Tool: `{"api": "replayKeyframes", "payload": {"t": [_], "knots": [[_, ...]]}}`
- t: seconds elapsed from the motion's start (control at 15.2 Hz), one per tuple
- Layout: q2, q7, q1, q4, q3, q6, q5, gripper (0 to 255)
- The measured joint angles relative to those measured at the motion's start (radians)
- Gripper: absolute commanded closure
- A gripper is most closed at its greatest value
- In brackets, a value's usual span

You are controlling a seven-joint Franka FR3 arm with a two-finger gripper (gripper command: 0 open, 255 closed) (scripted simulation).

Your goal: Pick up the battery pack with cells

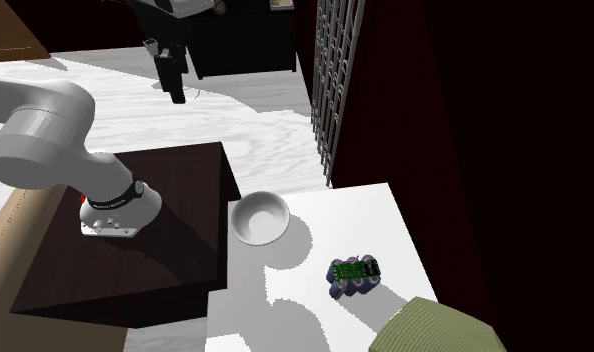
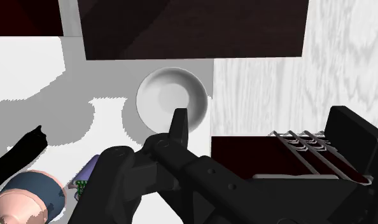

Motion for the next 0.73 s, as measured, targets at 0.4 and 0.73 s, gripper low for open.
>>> {"api": "replayKeyframes", "payload": {"t": [0.4, 0.73], "knots": [[0.095, -0.025, -0.024, -0.023, -0.016, 0.123, -0.042, 0], [0.238, -0.053, -0.057, -0.025, -0.041, 0.278, -0.095, 0]]}}
